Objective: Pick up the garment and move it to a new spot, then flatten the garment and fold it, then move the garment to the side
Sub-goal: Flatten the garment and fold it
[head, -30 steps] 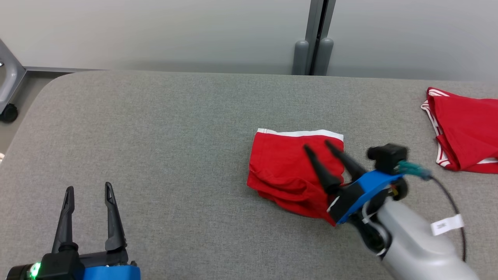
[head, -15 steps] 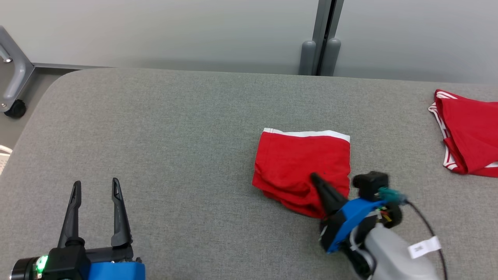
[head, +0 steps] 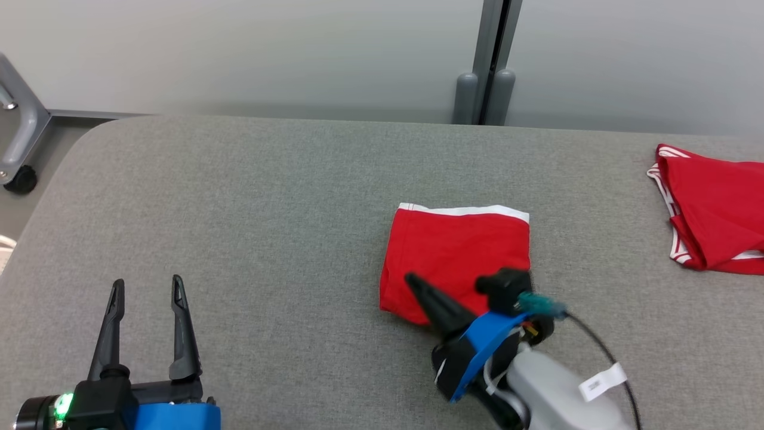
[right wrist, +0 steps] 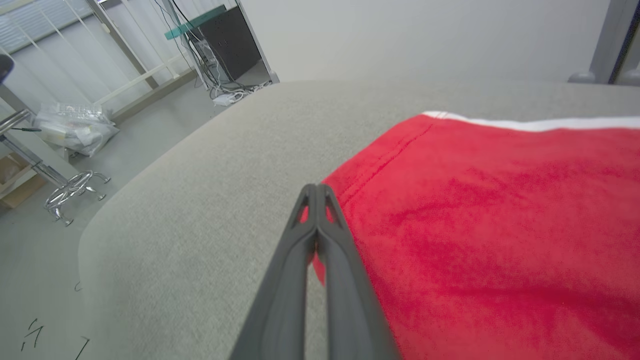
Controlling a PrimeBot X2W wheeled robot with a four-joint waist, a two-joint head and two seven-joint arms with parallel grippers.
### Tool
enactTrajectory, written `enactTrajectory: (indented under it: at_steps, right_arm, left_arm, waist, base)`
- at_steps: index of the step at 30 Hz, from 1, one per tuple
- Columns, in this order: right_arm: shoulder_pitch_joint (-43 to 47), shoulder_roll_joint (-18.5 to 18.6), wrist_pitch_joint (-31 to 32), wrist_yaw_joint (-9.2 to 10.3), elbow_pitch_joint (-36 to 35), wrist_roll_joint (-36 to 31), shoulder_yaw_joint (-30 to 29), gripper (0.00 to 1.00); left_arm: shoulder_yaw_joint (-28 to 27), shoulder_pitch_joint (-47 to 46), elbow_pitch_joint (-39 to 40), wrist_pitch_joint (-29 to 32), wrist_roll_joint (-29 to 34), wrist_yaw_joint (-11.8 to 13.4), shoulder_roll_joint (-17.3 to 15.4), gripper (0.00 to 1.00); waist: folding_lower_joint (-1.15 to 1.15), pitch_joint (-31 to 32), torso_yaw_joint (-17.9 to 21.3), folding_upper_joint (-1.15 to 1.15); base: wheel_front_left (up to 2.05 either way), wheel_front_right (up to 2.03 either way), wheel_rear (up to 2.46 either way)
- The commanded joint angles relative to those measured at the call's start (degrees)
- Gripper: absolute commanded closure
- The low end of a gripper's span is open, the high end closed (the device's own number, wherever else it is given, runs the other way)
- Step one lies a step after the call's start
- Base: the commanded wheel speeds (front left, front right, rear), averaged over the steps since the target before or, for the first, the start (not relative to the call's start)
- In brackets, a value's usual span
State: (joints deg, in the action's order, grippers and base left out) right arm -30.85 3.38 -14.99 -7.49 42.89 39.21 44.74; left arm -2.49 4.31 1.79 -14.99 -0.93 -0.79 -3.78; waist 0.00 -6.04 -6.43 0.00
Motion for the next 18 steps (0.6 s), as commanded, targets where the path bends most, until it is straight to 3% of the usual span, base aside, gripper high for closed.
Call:
enactTrajectory:
  at_steps: [1, 2, 3, 4, 11, 18]
  right_arm:
    - [-0.3, 1.3, -0.2, -0.01, -2.3, -0.9, -2.9, 0.98]
    - [0.2, 2.1, -0.2, -0.01, -3.7, -1.6, -4.9, 0.62]
    - [1.0, 2.9, -0.2, -0.01, -5.1, -2.4, -6.9, 0.49]
    - [1.8, 3.6, -0.2, -0.01, -6.4, -3.3, -8.9, 0.0]
    - [9.1, 9.1, -0.2, -0.02, -13.9, -11.3, -25.8, 0.0]
    - [17.7, 10.4, -0.2, -0.02, -19.8, -19.2, -37.0, 0.0]
  left_arm:
    - [-0.1, -0.1, -0.1, -0.3, 0.4, 0.3, -0.6, 0.0]
    - [-0.2, 0.2, -0.2, -0.3, 0.4, 0.3, -0.6, 0.0]
    - [-0.4, 0.5, -0.3, -0.3, 0.4, 0.4, -0.7, 0.0]
    - [-0.6, 0.9, -0.3, -0.2, 0.3, 0.5, -0.8, 0.0]
    - [-2.1, 3.0, -0.3, -0.3, -0.4, 1.0, -1.5, 0.0]
    - [-3.5, 4.9, -0.2, -0.3, -0.8, 1.4, -2.3, 0.0]
  waist:
    - [0.0, 0.6, 0.7, 0.0]
    - [0.0, 1.0, 1.0, 0.0]
    - [0.0, 1.4, 1.4, 0.0]
    - [0.0, 1.7, 1.7, 0.0]
    - [0.0, 4.1, 4.3, 0.0]
    - [0.0, 5.6, 6.3, 0.0]
  base:
    - [0.0, 0.0, 0.0]
    - [0.0, 0.0, 0.0]
    - [0.0, 0.0, 0.0]
    - [0.0, 0.0, 0.0]
    - [0.0, 0.0, 0.0]
    - [0.0, 0.0, 0.0]
